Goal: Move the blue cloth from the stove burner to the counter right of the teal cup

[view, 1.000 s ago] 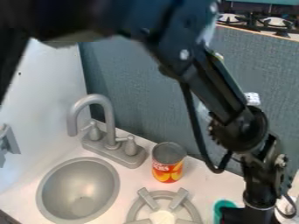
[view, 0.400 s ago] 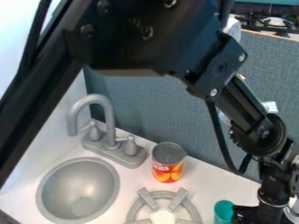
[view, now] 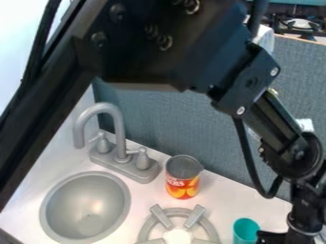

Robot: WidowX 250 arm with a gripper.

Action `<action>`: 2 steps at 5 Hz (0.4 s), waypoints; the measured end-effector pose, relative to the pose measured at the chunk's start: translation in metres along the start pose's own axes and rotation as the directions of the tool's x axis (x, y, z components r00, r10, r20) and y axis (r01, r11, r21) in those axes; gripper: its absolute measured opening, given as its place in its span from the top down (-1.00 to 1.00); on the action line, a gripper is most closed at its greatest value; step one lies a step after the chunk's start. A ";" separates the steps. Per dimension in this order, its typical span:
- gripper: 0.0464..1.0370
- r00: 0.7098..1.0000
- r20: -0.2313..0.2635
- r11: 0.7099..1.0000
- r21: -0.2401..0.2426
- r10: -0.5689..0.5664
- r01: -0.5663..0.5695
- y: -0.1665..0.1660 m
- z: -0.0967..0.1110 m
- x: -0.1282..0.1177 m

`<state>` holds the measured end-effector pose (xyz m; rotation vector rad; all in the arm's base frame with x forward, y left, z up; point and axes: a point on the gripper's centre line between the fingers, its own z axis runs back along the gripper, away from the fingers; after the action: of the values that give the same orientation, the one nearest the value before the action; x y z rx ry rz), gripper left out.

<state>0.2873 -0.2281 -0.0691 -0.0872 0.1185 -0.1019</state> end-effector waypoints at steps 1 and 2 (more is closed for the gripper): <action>-0.94 0.998 0.068 1.000 -0.021 0.005 -0.003 0.002 0.026 -0.006; -0.93 0.992 0.125 0.999 -0.051 0.008 -0.001 0.007 0.047 -0.021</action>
<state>0.2728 -0.2151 -0.0206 -0.1440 -0.0045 -0.0886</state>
